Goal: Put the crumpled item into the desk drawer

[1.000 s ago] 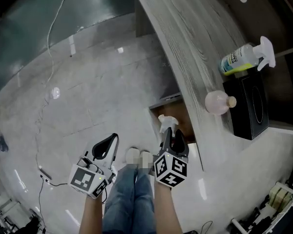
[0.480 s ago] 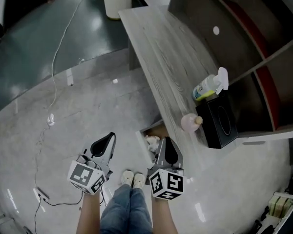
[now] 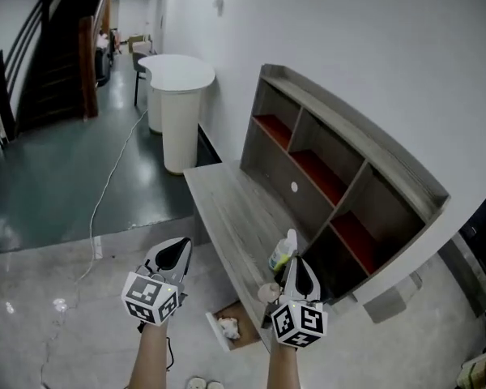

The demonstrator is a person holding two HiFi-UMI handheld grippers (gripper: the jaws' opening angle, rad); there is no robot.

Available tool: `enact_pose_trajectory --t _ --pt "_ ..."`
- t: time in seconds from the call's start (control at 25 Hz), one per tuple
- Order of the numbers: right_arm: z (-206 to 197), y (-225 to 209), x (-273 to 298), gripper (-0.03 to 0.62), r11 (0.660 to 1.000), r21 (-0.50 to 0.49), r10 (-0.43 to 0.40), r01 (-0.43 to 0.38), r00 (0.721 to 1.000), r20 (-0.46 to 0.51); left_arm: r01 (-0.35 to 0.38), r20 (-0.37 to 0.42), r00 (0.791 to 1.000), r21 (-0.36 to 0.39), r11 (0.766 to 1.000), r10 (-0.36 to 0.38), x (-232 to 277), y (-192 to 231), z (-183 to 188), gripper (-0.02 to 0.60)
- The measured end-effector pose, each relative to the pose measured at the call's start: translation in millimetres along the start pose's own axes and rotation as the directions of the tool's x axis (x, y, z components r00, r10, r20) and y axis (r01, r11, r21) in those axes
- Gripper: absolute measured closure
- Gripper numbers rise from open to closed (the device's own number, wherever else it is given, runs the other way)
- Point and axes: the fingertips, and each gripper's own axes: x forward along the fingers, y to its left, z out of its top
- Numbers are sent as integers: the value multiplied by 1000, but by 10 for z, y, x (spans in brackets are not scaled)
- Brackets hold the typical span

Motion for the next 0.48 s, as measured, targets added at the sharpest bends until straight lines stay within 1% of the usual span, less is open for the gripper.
enact_pose_trajectory --t 0.12,0.2,0.32,0.48 --pt "351 -19 -79 585 1000 -25 -1 2 999 53 15 32 999 36 999 -16 29 -88 320 580" --pt "469 -15 -124 585 999 -41 7 -4 997 73 23 47 999 46 999 -25 40 -140 420 580" --pt "537 -3 -160 585 999 -51 23 -19 996 86 28 63 998 49 998 -31 50 -204 485 580" --pt "540 -21 -238 586 999 -40 30 -26 996 85 38 68 997 51 998 -42 15 -300 500 580"
